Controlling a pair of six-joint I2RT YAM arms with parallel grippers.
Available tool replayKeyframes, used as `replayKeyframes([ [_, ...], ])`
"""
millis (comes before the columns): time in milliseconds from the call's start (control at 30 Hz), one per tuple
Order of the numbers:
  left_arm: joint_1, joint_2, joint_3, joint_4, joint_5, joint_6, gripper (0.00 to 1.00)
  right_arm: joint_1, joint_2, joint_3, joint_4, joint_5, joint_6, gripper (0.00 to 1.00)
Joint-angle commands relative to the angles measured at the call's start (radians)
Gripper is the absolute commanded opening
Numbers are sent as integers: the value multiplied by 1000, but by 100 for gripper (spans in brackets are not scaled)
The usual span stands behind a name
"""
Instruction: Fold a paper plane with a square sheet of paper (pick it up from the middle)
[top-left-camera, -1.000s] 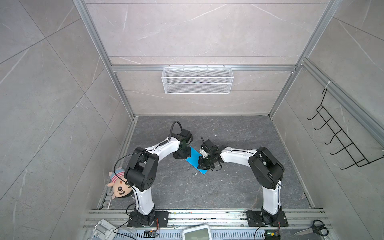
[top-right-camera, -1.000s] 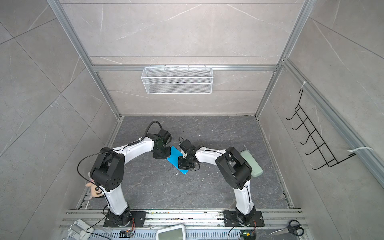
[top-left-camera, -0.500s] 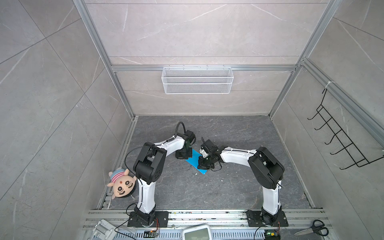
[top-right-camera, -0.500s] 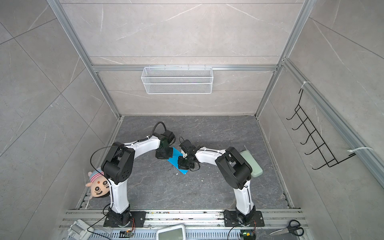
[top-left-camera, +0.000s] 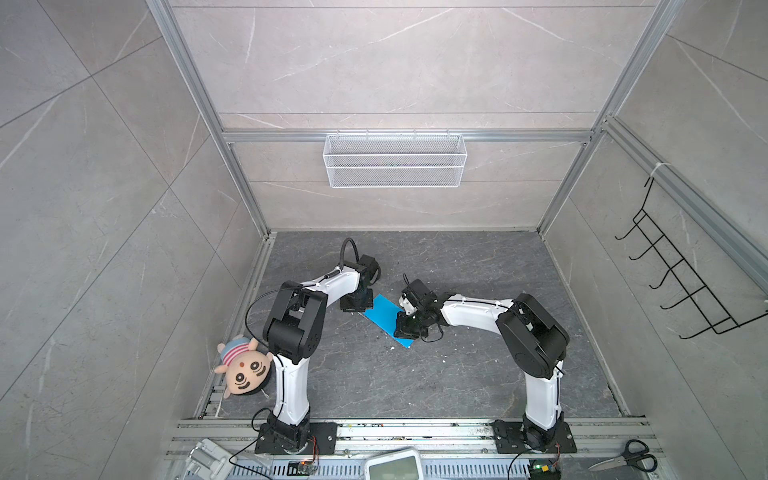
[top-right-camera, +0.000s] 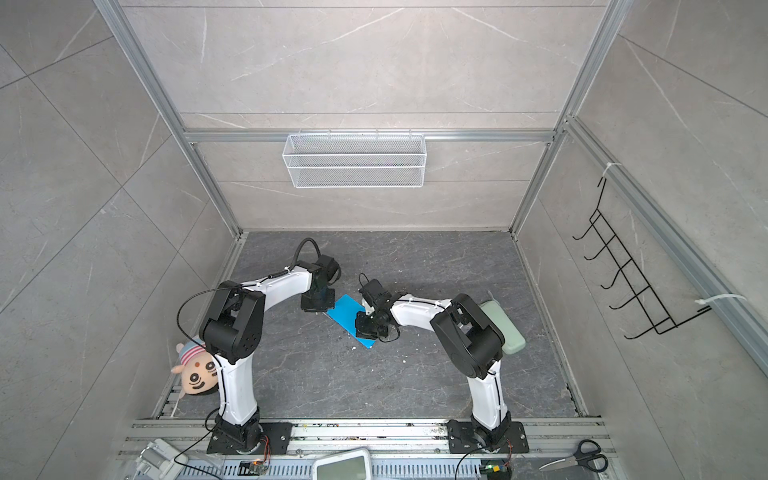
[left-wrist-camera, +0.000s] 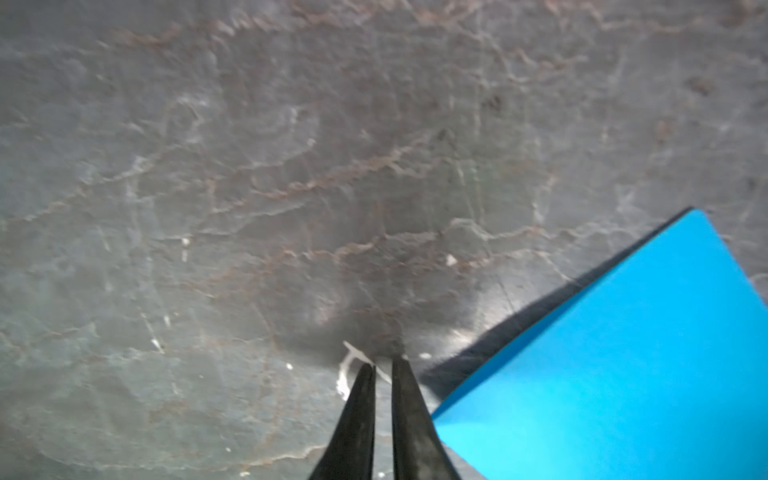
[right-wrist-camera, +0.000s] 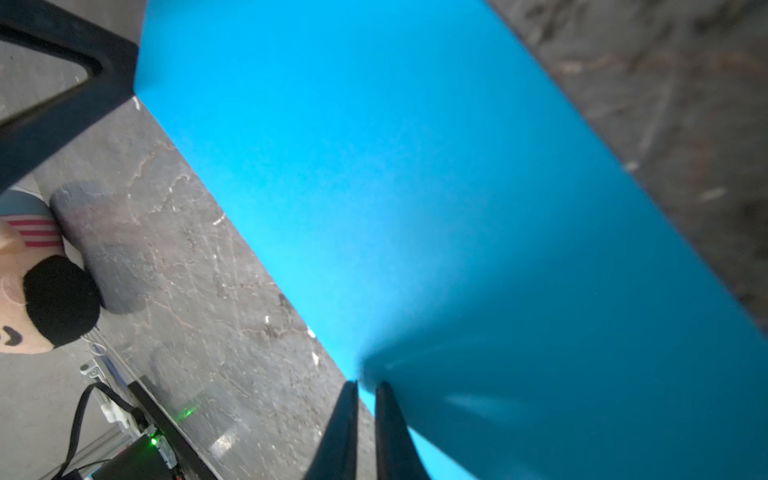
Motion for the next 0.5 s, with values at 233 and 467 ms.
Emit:
replayKeyframes([
  [233, 6, -343, -276, 205, 196, -229, 42, -85, -186, -67, 64, 100, -92, 52],
  [467, 2, -389, -454, 444, 356, -410, 57, -187, -140, -47, -14, 89, -177, 61],
])
